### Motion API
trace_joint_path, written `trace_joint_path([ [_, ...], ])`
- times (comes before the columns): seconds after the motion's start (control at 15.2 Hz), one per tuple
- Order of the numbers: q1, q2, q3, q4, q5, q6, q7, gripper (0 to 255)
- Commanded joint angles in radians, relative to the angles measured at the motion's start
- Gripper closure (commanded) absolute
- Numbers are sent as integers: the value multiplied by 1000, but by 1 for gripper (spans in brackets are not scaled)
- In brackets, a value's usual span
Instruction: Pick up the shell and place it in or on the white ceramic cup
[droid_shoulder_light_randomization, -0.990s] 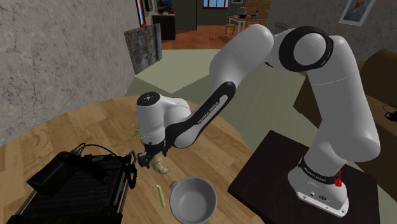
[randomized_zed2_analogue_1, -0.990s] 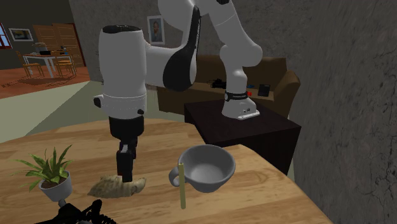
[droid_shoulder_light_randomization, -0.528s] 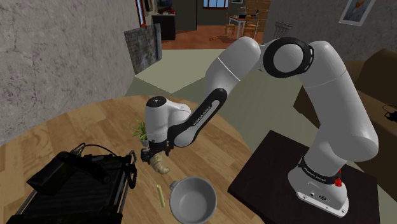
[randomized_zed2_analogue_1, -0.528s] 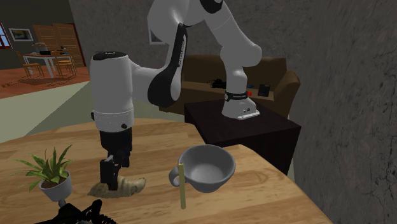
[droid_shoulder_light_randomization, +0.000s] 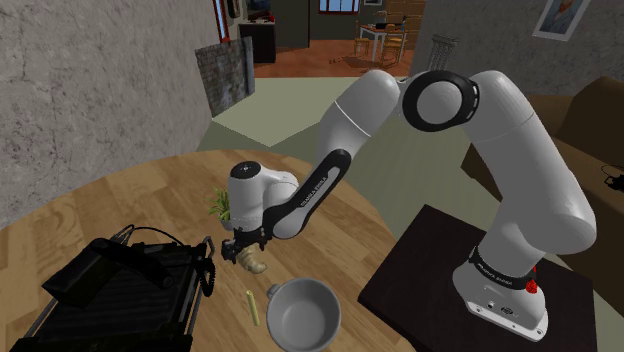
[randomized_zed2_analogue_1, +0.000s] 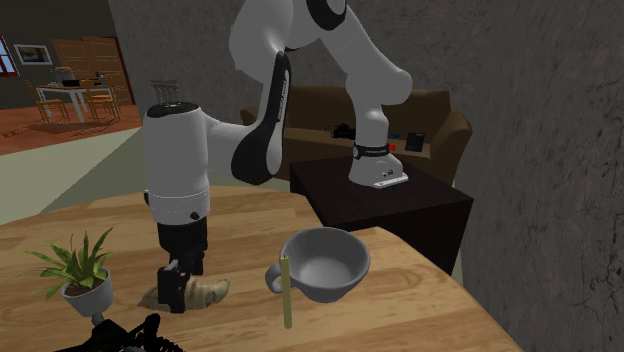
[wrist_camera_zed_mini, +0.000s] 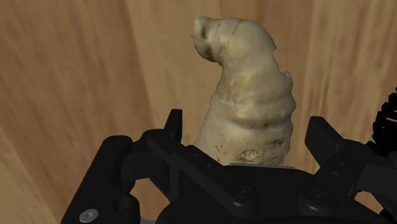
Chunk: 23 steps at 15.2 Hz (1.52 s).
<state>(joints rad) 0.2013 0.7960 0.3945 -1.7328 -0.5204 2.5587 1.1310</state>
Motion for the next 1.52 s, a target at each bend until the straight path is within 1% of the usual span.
trace_joint_path([
  [0.0, 1, 2, -1, 2, -1, 1, 0, 0],
  [0.26, 1, 2, -1, 2, -1, 1, 0, 0],
  [0.33, 1, 2, -1, 2, -1, 1, 0, 255],
  [0.92, 1, 2, -1, 2, -1, 1, 0, 255],
  [1.45, -29, -78, 39, -22, 36, -58, -24, 255],
])
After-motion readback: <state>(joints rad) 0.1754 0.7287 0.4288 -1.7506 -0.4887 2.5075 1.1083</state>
